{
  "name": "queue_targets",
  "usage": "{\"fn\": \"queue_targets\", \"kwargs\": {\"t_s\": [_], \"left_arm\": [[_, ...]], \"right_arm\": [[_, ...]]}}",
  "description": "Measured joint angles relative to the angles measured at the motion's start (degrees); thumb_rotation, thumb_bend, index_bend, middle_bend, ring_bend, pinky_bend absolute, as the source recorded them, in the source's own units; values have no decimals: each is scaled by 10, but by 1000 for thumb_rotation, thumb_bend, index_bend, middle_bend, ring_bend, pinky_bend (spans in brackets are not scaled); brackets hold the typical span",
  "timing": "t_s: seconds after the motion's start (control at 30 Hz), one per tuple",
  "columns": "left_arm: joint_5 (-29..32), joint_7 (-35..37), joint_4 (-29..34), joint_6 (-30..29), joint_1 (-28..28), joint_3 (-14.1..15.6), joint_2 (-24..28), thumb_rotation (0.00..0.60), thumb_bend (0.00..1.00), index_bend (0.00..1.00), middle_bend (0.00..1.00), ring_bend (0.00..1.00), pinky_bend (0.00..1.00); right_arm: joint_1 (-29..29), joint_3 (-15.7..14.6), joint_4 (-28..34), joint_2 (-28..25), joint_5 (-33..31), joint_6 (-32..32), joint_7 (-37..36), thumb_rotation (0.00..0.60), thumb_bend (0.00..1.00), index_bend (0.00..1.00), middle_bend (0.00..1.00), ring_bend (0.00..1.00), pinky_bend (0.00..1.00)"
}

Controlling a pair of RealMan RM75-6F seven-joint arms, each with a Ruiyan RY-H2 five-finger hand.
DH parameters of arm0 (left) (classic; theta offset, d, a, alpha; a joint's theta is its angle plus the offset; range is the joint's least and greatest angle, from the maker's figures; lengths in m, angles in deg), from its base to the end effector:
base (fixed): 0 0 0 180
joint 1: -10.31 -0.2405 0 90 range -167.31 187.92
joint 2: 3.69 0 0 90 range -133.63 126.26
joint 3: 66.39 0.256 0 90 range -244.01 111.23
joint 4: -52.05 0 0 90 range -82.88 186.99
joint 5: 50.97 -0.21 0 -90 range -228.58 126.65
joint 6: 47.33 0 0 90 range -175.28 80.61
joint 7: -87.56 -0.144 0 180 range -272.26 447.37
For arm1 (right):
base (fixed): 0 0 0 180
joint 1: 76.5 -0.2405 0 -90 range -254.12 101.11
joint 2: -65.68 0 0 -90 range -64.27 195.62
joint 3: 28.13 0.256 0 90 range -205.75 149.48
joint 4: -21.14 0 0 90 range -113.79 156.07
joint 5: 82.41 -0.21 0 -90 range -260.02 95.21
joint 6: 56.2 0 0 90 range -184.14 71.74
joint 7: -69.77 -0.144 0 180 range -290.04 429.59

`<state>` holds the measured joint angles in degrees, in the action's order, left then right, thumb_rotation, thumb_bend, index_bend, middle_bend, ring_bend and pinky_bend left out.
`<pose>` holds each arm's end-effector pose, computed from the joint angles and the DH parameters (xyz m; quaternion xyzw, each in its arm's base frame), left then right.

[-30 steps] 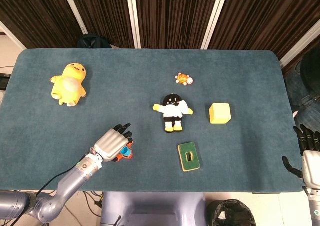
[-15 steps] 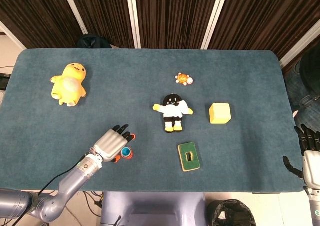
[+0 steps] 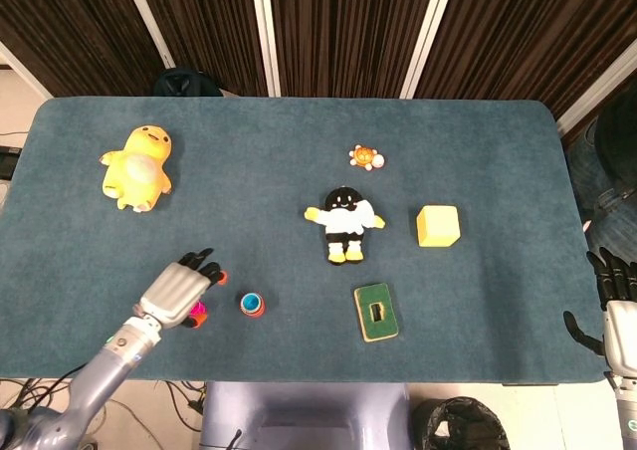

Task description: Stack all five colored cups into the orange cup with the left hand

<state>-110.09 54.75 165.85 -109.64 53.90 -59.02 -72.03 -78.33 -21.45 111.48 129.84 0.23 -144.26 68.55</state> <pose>-0.1653 0.2576 0.0449 -0.8141 -0.3478 -0.2454 0.3951 -0.3262 -0.1773 0.1823 0.5428 -0.3756 0.3969 0.6378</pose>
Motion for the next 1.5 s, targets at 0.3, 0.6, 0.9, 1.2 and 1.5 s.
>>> {"fn": "queue_targets", "kwargs": {"t_s": [0.3, 0.6, 0.9, 1.2, 1.5], "left_arm": [[-65, 59, -52, 3, -45, 27, 22, 600, 226, 342, 212, 0, 149], [-76, 54, -91, 21, -58, 28, -2, 600, 227, 360, 214, 0, 150], [-70, 47, -120, 32, -65, 9, -35, 600, 242, 399, 219, 0, 151], [-73, 36, -123, 38, -67, -2, -45, 600, 254, 426, 226, 0, 151], [-76, 25, -124, 45, -69, -8, -52, 600, 273, 457, 235, 0, 151]], "right_arm": [[-2, -2, 1, 3, 0, 4, 8, 600, 373, 72, 44, 72, 36], [-2, -1, 0, 3, 0, 3, 5, 600, 373, 72, 44, 71, 36], [-2, -1, -1, 3, -1, 4, 4, 600, 373, 72, 44, 71, 36], [-3, -1, -2, 4, 0, 5, 4, 600, 373, 72, 44, 72, 36], [-2, -1, -2, 3, -1, 5, 4, 600, 373, 72, 44, 72, 36]]}}
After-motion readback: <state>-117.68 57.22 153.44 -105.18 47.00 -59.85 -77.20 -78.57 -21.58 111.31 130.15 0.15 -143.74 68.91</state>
